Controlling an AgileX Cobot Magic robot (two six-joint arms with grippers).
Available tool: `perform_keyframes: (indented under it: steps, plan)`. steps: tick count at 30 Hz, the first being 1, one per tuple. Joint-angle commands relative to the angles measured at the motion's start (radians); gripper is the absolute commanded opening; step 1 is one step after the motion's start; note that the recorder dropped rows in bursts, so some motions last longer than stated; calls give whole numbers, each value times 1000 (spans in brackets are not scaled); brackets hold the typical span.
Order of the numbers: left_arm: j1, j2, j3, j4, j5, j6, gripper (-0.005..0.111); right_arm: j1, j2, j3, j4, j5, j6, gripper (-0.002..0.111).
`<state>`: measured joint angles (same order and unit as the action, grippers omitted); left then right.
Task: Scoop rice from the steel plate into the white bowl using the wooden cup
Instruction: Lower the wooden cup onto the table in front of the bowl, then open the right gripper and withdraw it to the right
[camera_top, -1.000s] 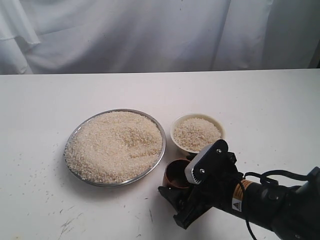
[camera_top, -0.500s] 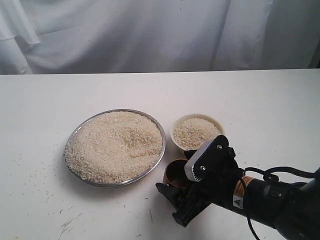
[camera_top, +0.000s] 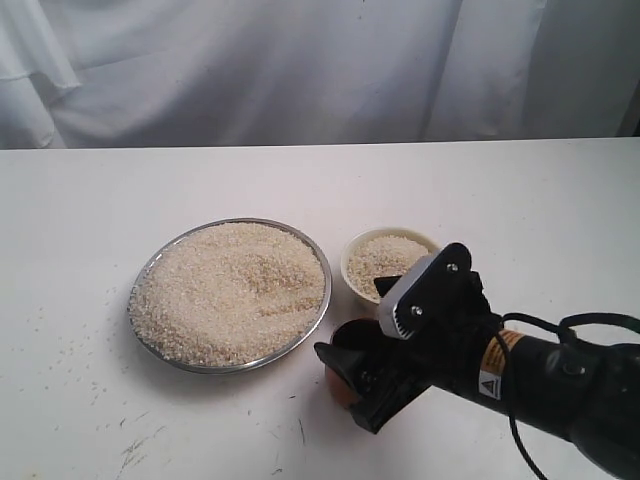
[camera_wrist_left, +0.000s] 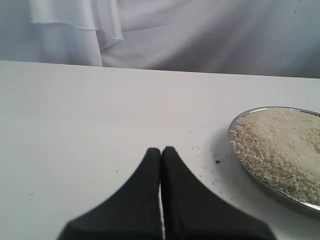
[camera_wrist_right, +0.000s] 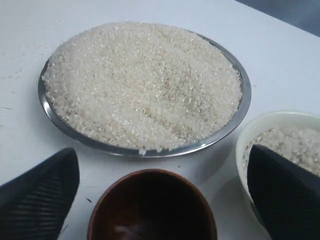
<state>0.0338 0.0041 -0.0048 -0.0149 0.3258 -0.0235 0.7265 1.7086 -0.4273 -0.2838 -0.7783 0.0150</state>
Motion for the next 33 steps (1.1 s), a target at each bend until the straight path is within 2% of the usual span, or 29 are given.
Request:
perform_keyframes:
  steps: [1, 12, 13, 24, 29, 33]
  plan:
    - [2, -4, 5, -1, -7, 0, 0, 1, -85, -3, -4, 44, 36, 81]
    - [2, -4, 5, -1, -7, 0, 0, 1, -234, -3, 6, 164, 85, 57]
    - [2, -4, 5, -1, -7, 0, 0, 1, -240, -3, 11, 199, 102, 50]
    - [2, -4, 5, -1, -7, 0, 0, 1, -300, -3, 24, 274, 209, 2]
    - [2, -4, 5, -1, -7, 0, 0, 1, -381, -3, 57, 315, 206, 0]
    - [2, -4, 5, -1, -7, 0, 0, 1, -426, -3, 207, 320, 136, 0]
